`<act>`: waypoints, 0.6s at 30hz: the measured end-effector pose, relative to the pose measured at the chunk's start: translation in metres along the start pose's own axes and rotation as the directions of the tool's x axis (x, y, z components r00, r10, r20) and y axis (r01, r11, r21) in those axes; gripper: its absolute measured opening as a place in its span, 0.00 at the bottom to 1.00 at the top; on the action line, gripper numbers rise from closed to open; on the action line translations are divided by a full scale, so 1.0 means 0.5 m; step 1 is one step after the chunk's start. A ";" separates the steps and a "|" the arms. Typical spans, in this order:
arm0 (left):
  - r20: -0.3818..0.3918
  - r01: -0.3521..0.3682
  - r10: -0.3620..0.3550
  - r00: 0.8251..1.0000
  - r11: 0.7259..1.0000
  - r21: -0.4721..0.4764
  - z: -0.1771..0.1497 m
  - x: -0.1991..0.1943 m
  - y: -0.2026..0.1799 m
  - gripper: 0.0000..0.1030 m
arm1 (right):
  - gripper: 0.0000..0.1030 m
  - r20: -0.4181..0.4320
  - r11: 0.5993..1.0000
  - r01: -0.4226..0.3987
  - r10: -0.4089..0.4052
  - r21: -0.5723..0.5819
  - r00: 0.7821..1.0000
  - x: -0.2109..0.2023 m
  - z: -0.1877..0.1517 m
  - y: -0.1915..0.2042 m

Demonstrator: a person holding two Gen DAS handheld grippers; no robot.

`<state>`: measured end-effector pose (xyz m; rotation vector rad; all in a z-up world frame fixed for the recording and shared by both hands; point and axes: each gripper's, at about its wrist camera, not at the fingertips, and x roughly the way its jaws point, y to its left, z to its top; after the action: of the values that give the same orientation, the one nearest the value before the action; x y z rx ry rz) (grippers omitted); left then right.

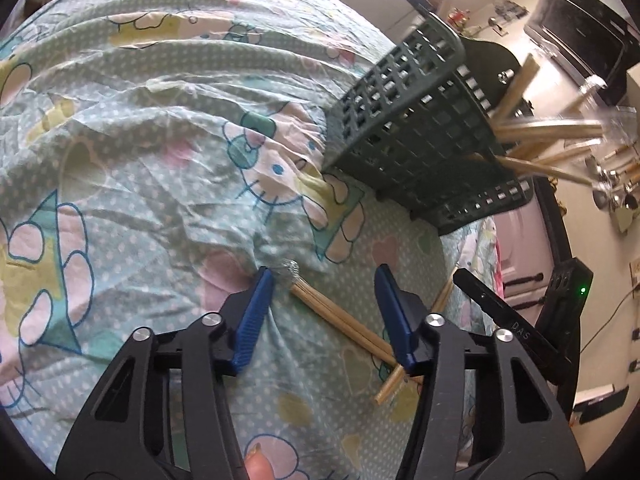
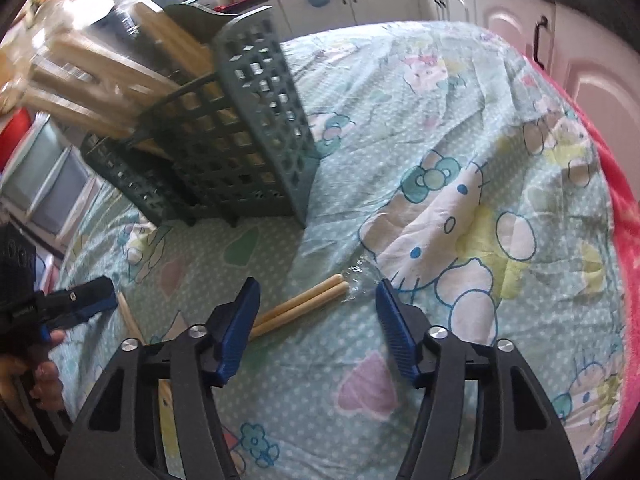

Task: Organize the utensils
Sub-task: 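Close the right tool on a chopstick while the left tool grasps another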

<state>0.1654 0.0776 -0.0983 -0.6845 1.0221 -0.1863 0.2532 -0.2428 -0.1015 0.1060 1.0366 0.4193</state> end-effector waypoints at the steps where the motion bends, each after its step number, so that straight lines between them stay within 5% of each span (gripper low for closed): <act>1: 0.000 -0.003 0.003 1.000 1.000 -0.006 0.002 0.001 0.002 0.40 | 0.51 -0.001 1.000 -0.003 0.003 0.012 1.000 0.002 0.001 -0.004; 7: 0.008 -0.026 0.026 1.000 1.000 -0.007 0.011 0.009 0.005 0.33 | 0.42 0.006 0.996 -0.025 0.025 0.083 1.000 0.009 0.013 -0.027; 18: -0.003 -0.066 0.066 0.998 0.997 -0.030 0.028 0.017 0.024 0.13 | 0.21 -0.016 0.996 0.061 -0.060 0.071 0.998 0.028 0.041 -0.029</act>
<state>0.1796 0.0895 -0.1069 -0.6769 1.0499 -0.1144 0.2809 -0.2484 -0.1063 0.1356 1.0656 0.3279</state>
